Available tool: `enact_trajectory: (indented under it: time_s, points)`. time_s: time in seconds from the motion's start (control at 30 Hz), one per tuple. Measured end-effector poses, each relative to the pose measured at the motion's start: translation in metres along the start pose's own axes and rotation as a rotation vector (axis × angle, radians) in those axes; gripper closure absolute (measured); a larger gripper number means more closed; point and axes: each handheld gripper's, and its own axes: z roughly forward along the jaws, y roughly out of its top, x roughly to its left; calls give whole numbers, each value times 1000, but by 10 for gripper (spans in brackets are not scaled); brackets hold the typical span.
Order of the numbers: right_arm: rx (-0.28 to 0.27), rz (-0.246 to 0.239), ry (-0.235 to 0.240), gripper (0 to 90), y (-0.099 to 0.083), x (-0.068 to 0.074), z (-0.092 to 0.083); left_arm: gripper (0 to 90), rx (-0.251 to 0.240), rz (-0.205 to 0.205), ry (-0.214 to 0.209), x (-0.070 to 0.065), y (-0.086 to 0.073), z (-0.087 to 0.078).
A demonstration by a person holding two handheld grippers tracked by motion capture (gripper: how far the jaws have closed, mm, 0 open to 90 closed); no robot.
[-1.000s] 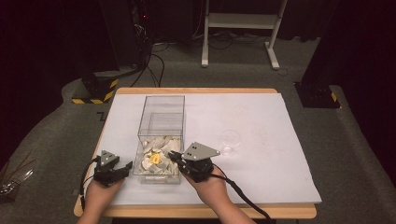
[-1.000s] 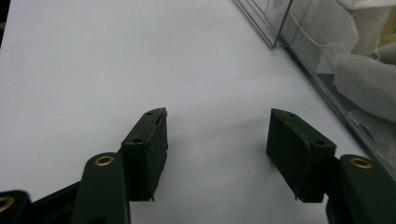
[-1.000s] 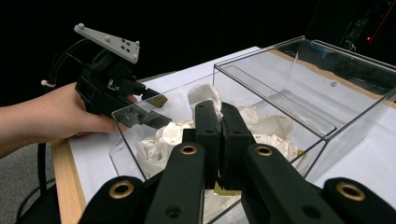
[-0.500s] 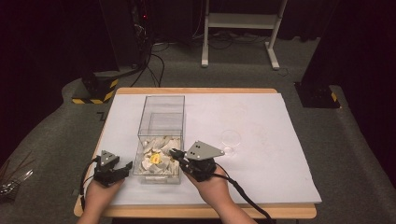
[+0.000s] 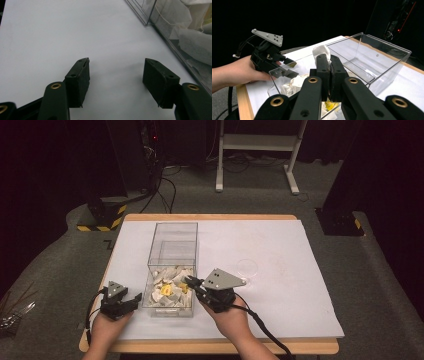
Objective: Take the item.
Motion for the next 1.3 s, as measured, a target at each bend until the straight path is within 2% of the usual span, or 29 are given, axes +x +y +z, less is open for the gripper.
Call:
enact_trajectory:
  time_s: [0.83, 1.3]
  points:
    - [-13, 10, -56, 885, 4, -15, -17, 385, 0, 0, 0, 0, 0, 0]
    - [-11, 20, -101, 885, 2, -29, -25, 386, 0, 0, 1, 0, 0, 0]
